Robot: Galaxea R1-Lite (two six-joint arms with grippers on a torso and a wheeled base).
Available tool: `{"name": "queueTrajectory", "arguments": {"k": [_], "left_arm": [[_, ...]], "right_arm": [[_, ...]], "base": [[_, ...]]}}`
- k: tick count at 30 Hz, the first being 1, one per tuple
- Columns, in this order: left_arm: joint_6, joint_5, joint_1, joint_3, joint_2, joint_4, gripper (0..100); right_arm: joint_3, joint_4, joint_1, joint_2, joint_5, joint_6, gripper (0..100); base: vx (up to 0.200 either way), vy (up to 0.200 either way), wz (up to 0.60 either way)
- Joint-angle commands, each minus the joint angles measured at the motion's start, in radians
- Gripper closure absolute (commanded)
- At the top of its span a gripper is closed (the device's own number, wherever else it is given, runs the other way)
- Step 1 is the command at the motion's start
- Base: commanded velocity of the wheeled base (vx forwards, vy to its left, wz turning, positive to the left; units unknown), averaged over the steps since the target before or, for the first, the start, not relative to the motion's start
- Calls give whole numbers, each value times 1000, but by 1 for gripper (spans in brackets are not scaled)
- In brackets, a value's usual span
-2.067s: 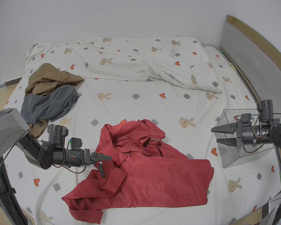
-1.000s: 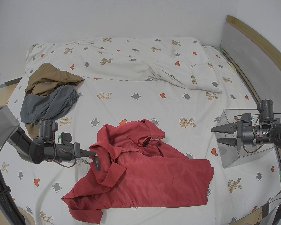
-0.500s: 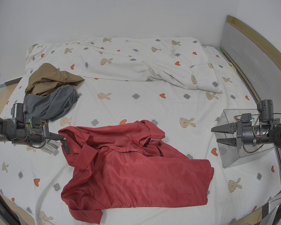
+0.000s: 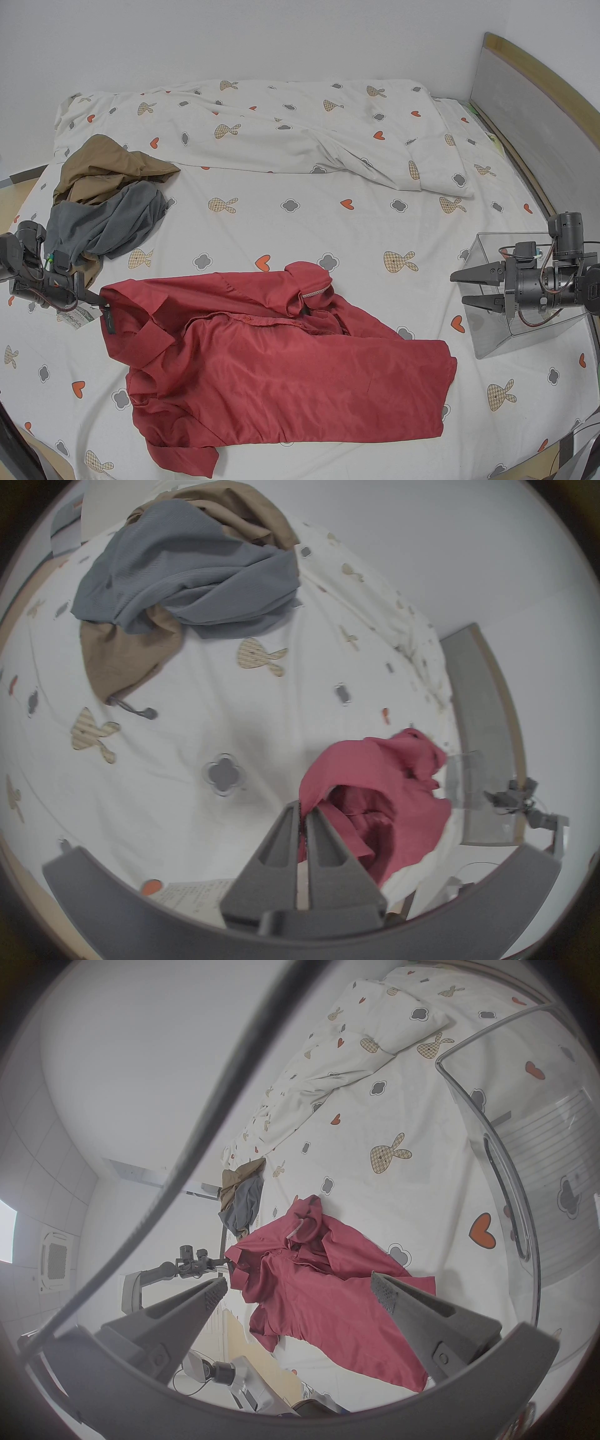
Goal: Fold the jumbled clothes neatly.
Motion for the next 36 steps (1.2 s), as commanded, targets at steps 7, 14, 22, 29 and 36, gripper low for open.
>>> {"name": "queueTrajectory", "arguments": {"k": [7, 14, 22, 29, 36], "left_arm": [[87, 67, 13, -160, 200, 9, 0], [257, -73, 62, 5, 87, -68, 0], [266, -229, 46, 245, -8, -105, 0], [266, -366, 40, 394, 53, -240, 0], [251, -361, 2, 438, 115, -381, 0]], "right_arm": [[0, -1, -1, 3, 0, -2, 0], [2, -1, -1, 6, 0, -3, 0], [0, -1, 1, 1, 2, 0, 0], [2, -1, 1, -4, 3, 0, 0], [2, -1, -1, -7, 3, 0, 0]], "base": [[0, 0, 0], [0, 0, 0], [0, 0, 0], [0, 0, 0], [0, 0, 0]]}}
